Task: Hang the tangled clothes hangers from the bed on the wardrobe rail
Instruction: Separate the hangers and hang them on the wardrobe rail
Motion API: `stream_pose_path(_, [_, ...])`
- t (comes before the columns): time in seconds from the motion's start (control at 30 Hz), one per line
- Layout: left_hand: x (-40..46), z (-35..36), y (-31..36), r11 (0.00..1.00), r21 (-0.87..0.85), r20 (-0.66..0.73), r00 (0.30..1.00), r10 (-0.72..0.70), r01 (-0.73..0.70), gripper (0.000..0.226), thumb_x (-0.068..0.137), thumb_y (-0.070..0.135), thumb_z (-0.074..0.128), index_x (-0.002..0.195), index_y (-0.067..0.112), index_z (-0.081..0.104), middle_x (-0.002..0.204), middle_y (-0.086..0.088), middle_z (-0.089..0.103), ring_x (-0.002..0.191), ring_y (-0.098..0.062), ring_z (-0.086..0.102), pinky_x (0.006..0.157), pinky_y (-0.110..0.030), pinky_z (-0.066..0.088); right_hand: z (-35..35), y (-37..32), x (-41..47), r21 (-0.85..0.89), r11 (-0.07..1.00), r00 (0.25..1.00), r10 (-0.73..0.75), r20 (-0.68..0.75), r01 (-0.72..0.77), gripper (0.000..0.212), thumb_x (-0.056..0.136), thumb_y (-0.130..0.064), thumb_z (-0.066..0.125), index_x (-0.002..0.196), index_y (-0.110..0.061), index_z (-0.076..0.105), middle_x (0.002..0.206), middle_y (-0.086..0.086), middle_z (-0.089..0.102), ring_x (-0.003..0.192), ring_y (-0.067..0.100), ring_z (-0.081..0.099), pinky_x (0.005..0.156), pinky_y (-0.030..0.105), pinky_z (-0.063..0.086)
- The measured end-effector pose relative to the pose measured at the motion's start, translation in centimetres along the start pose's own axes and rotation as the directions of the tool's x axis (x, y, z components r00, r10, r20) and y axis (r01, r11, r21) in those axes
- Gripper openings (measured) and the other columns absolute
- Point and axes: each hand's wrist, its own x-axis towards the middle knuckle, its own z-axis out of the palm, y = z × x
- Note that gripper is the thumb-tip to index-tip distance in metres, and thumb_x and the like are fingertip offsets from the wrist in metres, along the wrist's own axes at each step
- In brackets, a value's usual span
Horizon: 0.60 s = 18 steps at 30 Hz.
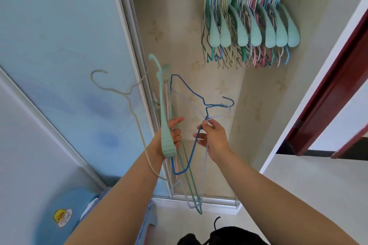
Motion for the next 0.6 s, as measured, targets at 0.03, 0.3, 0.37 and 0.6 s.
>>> stream_pose_path(0.03, [0.0, 0.1, -0.3, 1.0, -0.023, -0.001, 1.0, -0.005, 0.005, 0.028, 0.1, 0.013, 0.031, 0.109, 0.013, 0.057, 0.037, 0.007, 0.032, 0.028, -0.005, 0.033, 0.033, -0.013, 0.024, 0.0, -0.3, -0.2, -0.014, 0.999, 0.999, -0.043, -0.023, 0.043, 0.015, 0.1, -0.012, 0.046, 0.086, -0.015, 0.052, 0.074, 0.002, 0.058, 0.043, 0.013, 0.058, 0.041, 0.02, 0.041])
stream_pose_path(0.3, [-0.4, 1.3, -0.8, 0.998, -0.002, -0.045, 0.997, -0.068, 0.068, 0.013, 0.097, 0.02, 0.044, 0.089, 0.017, 0.053, 0.039, 0.005, 0.038, 0.032, -0.01, 0.043, 0.037, -0.015, 0.032, -1.2, -1.0, -0.9, -0.055, 0.997, 0.994, -0.054, -0.09, 0.049, 0.018, 0.1, -0.024, 0.047, 0.089, -0.015, 0.058, 0.073, 0.004, 0.055, 0.039, 0.011, 0.049, 0.045, 0.023, 0.034])
stream_pose_path(0.37, [-0.6, 1.7, -0.8, 0.998, 0.011, -0.057, 0.997, -0.056, 0.056, 0.018, 0.097, 0.025, 0.046, 0.08, 0.019, 0.05, 0.038, 0.005, 0.037, 0.031, -0.01, 0.042, 0.036, -0.015, 0.031, -1.3, -1.5, -1.2, -0.243, 0.97, 0.997, -0.033, -0.071, 0.015, 0.025, 0.096, -0.03, 0.054, 0.113, -0.012, 0.056, 0.087, 0.009, 0.059, 0.048, 0.015, 0.051, 0.047, 0.024, 0.038])
stream_pose_path(0.6, [-0.3, 3.2, -0.2, 1.0, -0.012, -0.07, 0.998, -0.004, 0.003, 0.025, 0.098, 0.024, 0.038, 0.074, 0.018, 0.043, 0.036, 0.003, 0.033, 0.027, -0.01, 0.034, 0.034, -0.011, 0.026, -0.8, -0.2, -0.6, -0.819, 0.572, 0.998, 0.06, -0.025, -0.055, 0.046, 0.079, -0.015, 0.066, 0.113, -0.006, 0.037, 0.108, 0.013, 0.046, 0.092, 0.026, 0.053, 0.074, 0.037, 0.05])
